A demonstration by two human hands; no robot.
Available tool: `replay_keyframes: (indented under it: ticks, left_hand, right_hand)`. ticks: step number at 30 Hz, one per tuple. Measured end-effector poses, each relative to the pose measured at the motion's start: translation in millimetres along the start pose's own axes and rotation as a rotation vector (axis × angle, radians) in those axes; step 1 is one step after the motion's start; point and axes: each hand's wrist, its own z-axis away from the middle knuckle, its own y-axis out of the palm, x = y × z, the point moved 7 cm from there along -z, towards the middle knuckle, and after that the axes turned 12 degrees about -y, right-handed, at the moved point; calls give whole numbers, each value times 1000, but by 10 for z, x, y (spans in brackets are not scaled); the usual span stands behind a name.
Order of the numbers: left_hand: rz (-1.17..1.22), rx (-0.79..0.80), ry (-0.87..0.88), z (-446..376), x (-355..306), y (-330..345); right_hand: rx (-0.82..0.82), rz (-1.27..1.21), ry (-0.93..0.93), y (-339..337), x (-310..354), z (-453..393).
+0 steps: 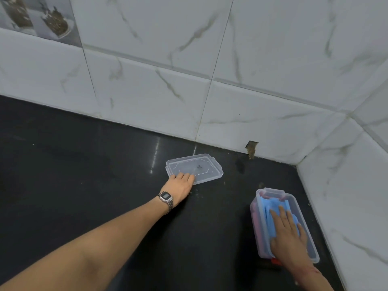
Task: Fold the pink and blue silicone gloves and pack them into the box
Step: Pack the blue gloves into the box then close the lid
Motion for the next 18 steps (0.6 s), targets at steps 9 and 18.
replay_keyframes:
  ticks: [9,18]
  left_hand:
    - [565,-194,-153,447,-173,-717]
    - [1049,-110,-95,640,-712,-1136]
  right_hand:
    - [-230,-451,-80,-212,709,130]
    - [-290,-1033,-60,-371,713,72]
